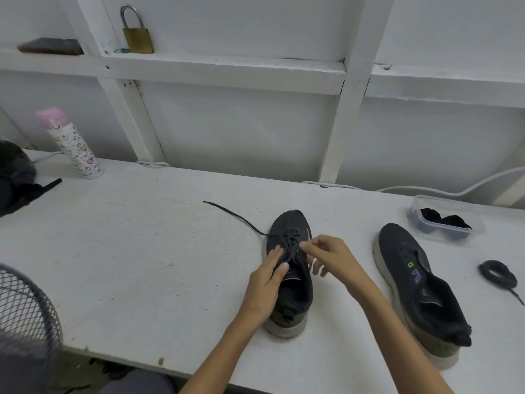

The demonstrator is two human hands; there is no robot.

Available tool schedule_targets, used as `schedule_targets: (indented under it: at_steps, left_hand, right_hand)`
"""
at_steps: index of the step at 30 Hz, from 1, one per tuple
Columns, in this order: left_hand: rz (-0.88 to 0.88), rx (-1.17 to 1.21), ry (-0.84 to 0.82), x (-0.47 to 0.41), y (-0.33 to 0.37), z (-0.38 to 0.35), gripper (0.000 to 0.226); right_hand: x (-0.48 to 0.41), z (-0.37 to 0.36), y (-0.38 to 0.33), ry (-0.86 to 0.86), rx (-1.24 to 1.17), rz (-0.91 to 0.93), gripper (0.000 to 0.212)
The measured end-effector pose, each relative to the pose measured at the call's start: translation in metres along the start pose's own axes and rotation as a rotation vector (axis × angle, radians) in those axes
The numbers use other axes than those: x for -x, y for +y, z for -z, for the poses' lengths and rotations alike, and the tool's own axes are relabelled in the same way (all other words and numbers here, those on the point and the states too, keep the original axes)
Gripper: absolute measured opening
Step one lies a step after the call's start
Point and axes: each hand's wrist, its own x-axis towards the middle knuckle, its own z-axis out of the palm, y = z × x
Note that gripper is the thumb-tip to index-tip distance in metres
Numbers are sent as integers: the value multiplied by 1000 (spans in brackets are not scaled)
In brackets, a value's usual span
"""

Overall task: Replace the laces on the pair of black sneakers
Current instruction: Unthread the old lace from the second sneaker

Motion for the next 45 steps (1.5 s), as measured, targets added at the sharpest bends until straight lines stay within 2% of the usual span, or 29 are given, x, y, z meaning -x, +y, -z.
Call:
schedule_targets:
  at_steps: [2,5,10,15,17,20,22,26,28,31,34,36,39,40,42,45]
  left_hand:
    - [-3,0,11,0,-1,-1,47]
    - [0,5,20,0,-1,-1,46]
    - [5,17,2,0,-2,-1,46]
    - [2,19,21,0,-1,-2,45]
    - [3,19,25,0,-1,-2,45]
    - [11,25,13,1,0,-1,46]
    - [8,22,10,1,0,-1,46]
    - [5,22,26,1,-1,-2,45]
    - [3,20,29,1,-1,-1,45]
    - [6,20,23,2,0,-2,46]
    - [8,29,20,2,1,-1,46]
    - [13,28,24,2,1,-2,46]
    - [7,17,32,2,2,-1,45]
    - [6,13,31,2,2,-1,45]
    - [13,19,27,3,3,0,45]
    - [12,13,18,3,3,0,46]
  right_hand:
    - [10,4,2,-95,-84,-89,30]
    - [14,2,1,-140,-141,-66,15]
    - [-2,11,-9,130,-192,-32,17]
    - [14,1,-2,-72,-180,-113,23]
    - [14,1,1,-96,-197,-73,22]
    - [3,18,-4,101,-306,-48,20]
    - [-1,28,-6,160,-383,-85,19]
    - [11,14,5,-93,-273,-162,17]
    - [15,7,8,-132,-232,-127,14]
    - [8,16,3,108,-328,-54,11]
    - [1,32,1,360,-514,-70,14]
    - [5,27,4,312,-505,-113,21]
    - [17,1,9,37,-304,-151,29]
    - [18,-4,10,2,-257,-130,27]
    - [13,-1,7,99,-277,-65,18]
    - [4,23,-3,428,-513,-57,15]
